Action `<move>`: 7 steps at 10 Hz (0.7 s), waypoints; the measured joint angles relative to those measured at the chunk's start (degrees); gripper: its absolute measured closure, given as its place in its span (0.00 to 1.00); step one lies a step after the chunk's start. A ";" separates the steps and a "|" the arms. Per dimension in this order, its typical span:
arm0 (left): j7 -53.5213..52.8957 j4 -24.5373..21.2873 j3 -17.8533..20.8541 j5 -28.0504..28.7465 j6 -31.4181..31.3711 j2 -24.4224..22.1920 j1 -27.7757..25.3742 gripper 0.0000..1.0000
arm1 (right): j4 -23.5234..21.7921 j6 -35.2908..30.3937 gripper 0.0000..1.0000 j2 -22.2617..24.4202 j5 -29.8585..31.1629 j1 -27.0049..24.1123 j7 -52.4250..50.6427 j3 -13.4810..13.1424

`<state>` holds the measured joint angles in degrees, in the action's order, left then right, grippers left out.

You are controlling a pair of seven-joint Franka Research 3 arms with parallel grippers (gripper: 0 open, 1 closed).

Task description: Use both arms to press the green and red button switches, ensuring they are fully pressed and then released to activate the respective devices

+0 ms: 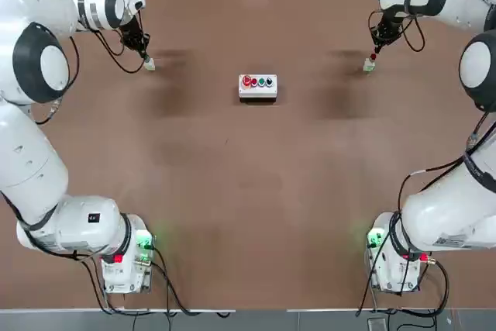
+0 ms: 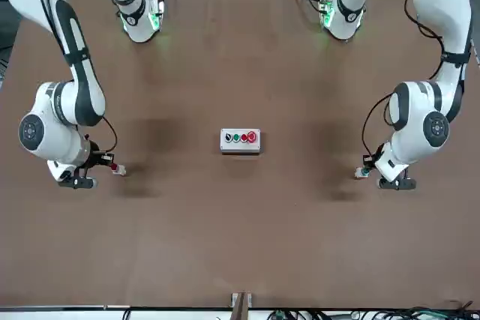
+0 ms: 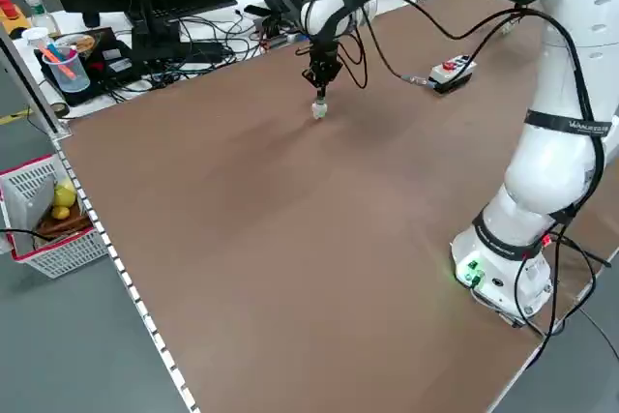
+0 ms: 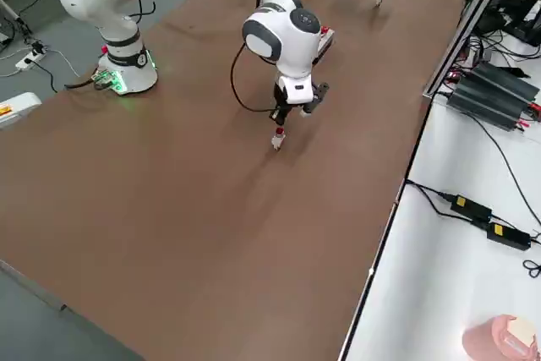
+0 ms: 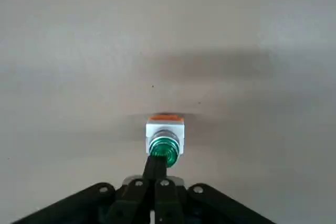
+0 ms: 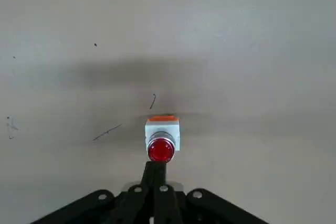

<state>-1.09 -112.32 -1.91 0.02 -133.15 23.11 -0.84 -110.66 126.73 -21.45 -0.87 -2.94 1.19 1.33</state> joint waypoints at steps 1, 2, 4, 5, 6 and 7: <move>0.00 -0.10 0.00 0.00 -0.04 0.00 -0.01 0.99 | -0.03 0.16 0.98 0.00 0.00 0.00 -0.05 0.01; 0.00 -0.14 0.00 0.00 -0.16 0.00 -0.03 0.99 | -0.09 0.33 0.98 0.00 0.00 0.00 -0.10 0.01; 0.00 -0.30 0.00 0.00 -0.86 0.11 -0.04 0.99 | -0.54 1.25 0.98 -0.38 0.00 0.00 -0.17 0.01; 0.00 -0.38 0.00 0.00 -1.55 0.43 -0.04 0.99 | -0.95 2.17 0.98 -0.87 0.00 -0.01 -0.18 0.01; 0.00 -0.38 0.01 0.00 -2.30 0.72 -0.04 0.99 | -1.10 2.86 0.98 -1.47 0.00 -0.05 -0.18 0.01; 0.00 -0.43 0.01 0.00 -2.72 0.78 -0.04 0.99 | -1.12 3.24 0.98 -1.98 0.00 -0.06 -0.18 0.01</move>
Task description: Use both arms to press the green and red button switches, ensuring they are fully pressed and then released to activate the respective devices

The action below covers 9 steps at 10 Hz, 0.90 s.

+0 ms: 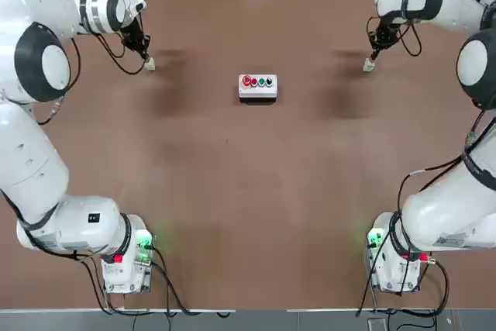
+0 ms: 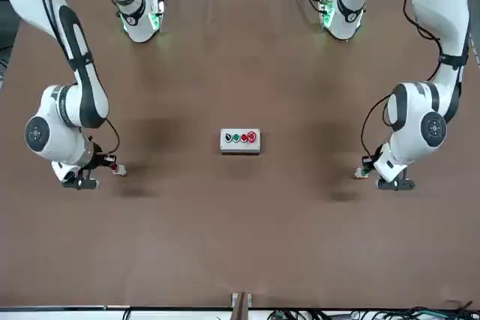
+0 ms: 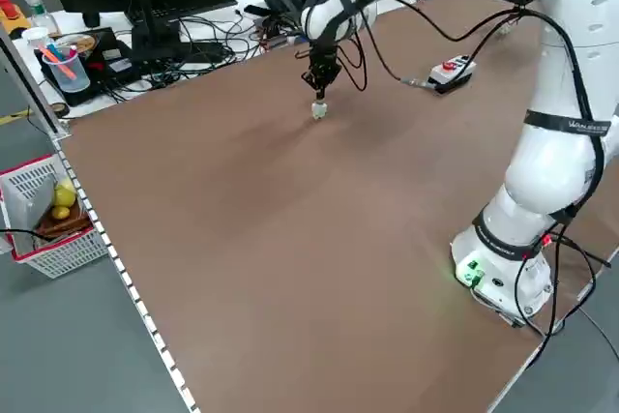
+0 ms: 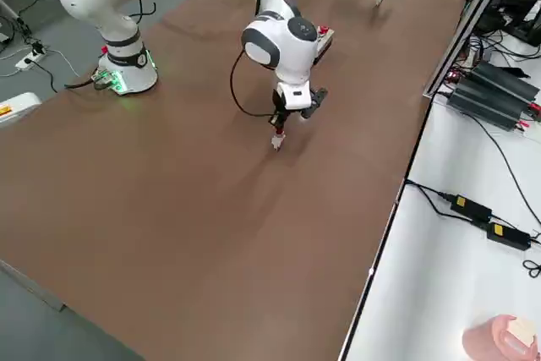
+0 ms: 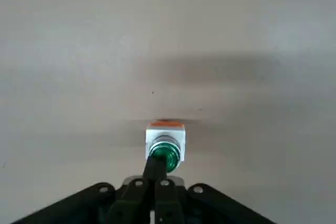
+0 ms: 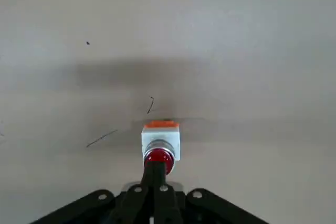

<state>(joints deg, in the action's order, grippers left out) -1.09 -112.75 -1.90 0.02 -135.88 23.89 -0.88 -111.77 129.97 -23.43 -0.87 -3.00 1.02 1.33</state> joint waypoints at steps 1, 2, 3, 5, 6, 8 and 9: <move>0.00 -0.10 0.00 0.00 -0.36 0.05 0.00 0.99 | 0.00 0.19 0.98 -0.26 0.00 0.00 0.00 0.00; 0.00 -0.22 0.00 0.00 -0.66 0.07 0.00 0.99 | 0.00 0.35 0.98 -0.28 0.00 0.00 0.00 0.00; 0.00 -0.27 -0.01 0.00 -0.81 0.07 0.00 0.99 | 0.01 0.48 0.98 -0.31 0.00 0.00 0.00 0.00; 0.00 -0.52 -0.01 0.00 -1.33 0.11 0.01 0.99 | 0.01 0.94 0.98 -0.39 0.00 0.00 0.00 0.00; 0.00 -0.79 -0.01 0.00 -1.94 0.09 0.02 0.99 | 0.00 1.20 0.98 -0.47 0.00 0.00 0.00 0.00; 0.00 -0.97 -0.02 0.00 -2.94 0.08 0.04 0.99 | 0.00 1.59 0.98 -0.61 0.00 0.00 0.00 0.00; 0.00 -1.03 -0.02 0.00 -3.29 0.08 0.05 0.99 | 0.00 1.67 0.98 -0.63 0.00 0.00 0.00 0.01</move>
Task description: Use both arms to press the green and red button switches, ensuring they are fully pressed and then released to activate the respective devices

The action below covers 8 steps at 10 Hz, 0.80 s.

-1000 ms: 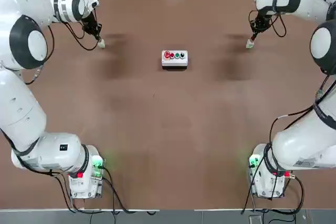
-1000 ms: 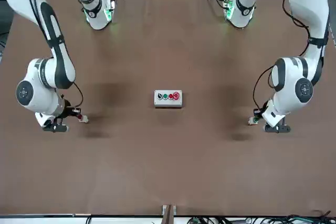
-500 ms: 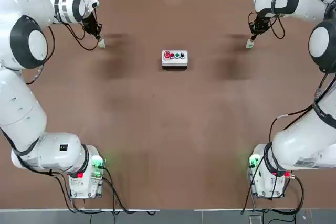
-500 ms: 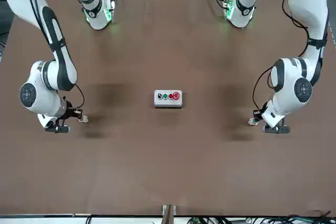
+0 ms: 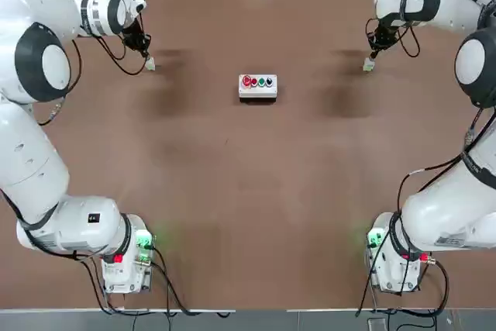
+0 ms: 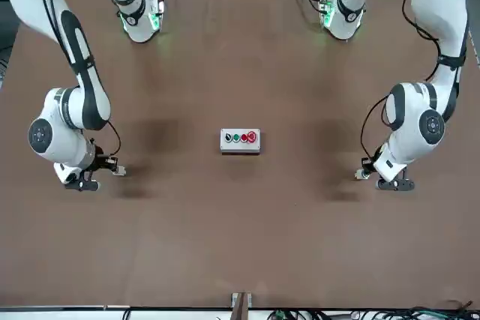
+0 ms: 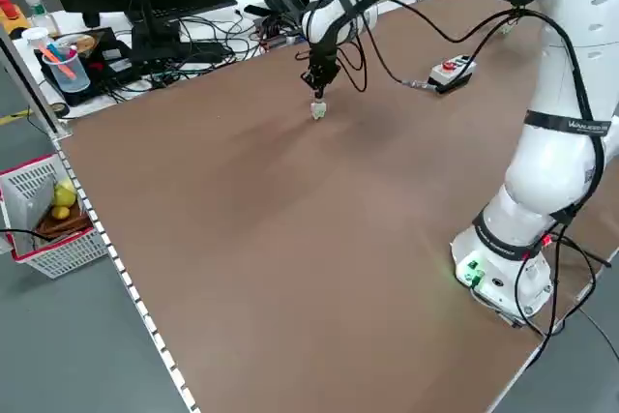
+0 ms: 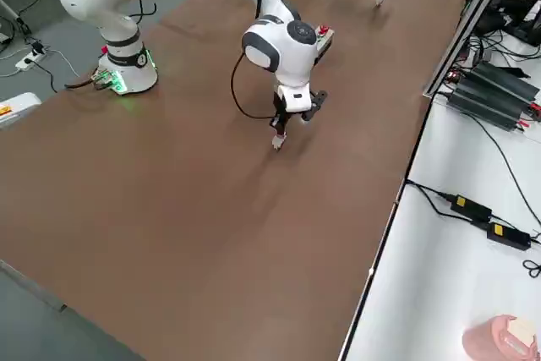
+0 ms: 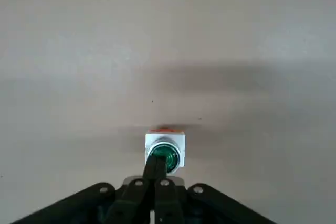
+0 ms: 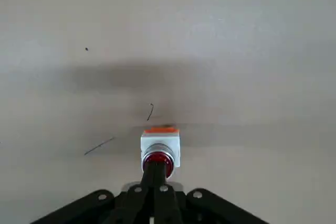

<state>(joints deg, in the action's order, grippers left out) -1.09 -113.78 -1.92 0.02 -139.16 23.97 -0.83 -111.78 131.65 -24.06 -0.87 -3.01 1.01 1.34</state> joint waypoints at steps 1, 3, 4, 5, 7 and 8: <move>0.00 -0.02 0.00 0.00 -0.15 0.00 0.00 0.99 | -0.02 0.14 0.98 -0.02 0.00 0.00 0.00 0.01; 0.00 -0.05 0.00 0.00 -0.15 -0.03 0.00 0.99 | -0.26 0.77 0.98 -0.03 0.00 0.00 0.00 0.00; 0.00 -0.06 0.00 0.00 -0.15 -0.05 0.00 0.99 | -0.38 0.98 0.98 -0.03 0.00 0.00 0.00 0.00; 0.00 -0.07 -0.01 0.00 -0.15 -0.06 0.00 0.99 | -0.40 1.01 0.98 -0.02 0.00 0.00 0.00 0.00; 0.00 -0.12 -0.01 0.00 0.49 -0.23 0.00 0.99 | -0.42 1.03 0.98 -0.02 0.00 0.00 0.00 0.00; 0.00 -0.19 -0.01 0.00 0.99 -0.36 0.00 0.99 | -0.42 1.03 0.98 -0.02 0.00 0.00 0.00 0.00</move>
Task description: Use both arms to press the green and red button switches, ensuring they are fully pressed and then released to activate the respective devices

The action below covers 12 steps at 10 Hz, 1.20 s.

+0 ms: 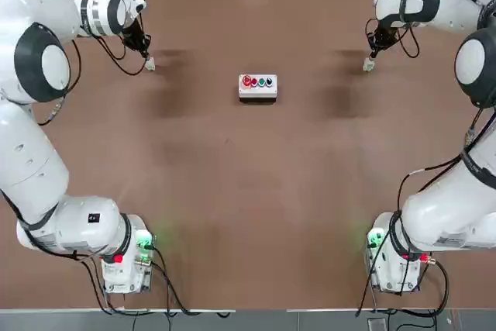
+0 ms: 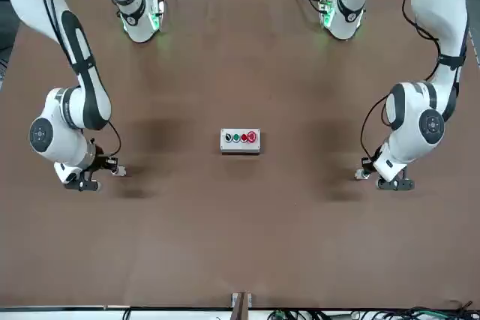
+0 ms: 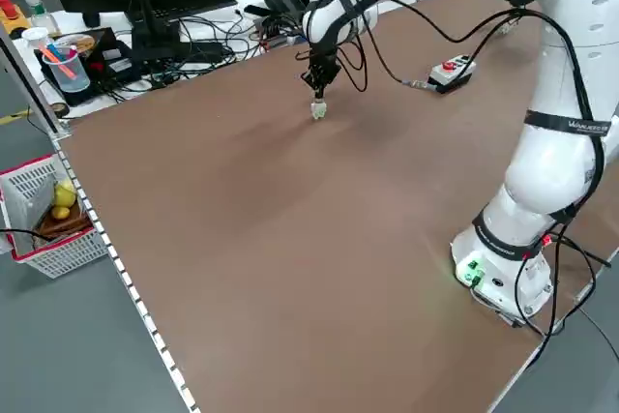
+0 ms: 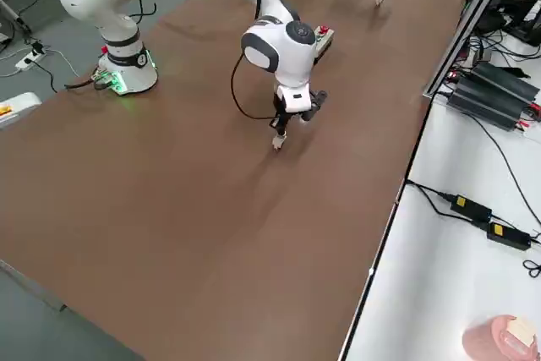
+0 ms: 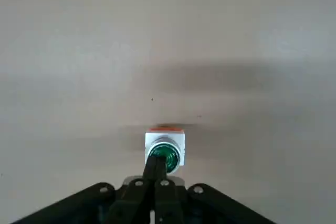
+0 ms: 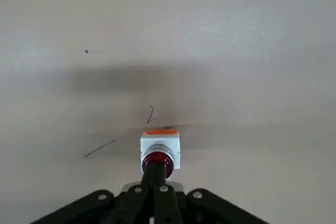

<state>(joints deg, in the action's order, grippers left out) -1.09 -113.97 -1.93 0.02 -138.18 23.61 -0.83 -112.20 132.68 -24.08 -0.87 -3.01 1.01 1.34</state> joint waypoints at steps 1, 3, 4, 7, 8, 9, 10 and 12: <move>0.00 -0.05 0.00 0.00 0.33 -0.09 0.00 0.99 | 0.00 -0.01 0.98 0.00 0.00 0.00 0.00 0.00; 0.00 -0.05 0.00 0.00 0.61 -0.20 -0.01 0.99 | 0.01 -0.49 0.98 0.01 -0.01 0.00 0.01 0.00; 0.00 -0.05 0.00 0.00 0.69 -0.24 -0.01 0.99 | 0.04 -0.78 0.98 0.05 -0.01 -0.01 0.02 0.00; 0.00 -0.04 0.00 0.00 0.83 -0.57 0.00 0.99 | 0.09 -1.19 0.98 0.13 -0.01 -0.02 0.02 0.00; 0.00 0.00 0.00 0.00 1.62 -0.72 0.00 0.99 | 0.26 -1.84 0.98 0.14 -0.02 -0.03 0.02 0.00; 0.00 0.13 0.00 0.00 3.01 -0.89 0.00 0.99 | 0.47 -2.46 0.98 0.14 -0.03 -0.04 0.02 0.00; 0.00 0.47 0.00 0.00 4.47 -0.99 0.00 0.99 | 0.56 -2.78 0.98 0.14 -0.04 -0.04 0.02 -0.01; 0.01 1.79 0.00 0.00 6.44 -1.28 0.00 0.99 | 0.59 -2.86 0.98 0.14 -0.04 -0.04 0.02 0.00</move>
<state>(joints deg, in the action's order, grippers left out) -1.08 -112.18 -1.93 0.02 -131.73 22.32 -0.84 -111.61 129.82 -23.95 -0.91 -3.05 1.04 1.34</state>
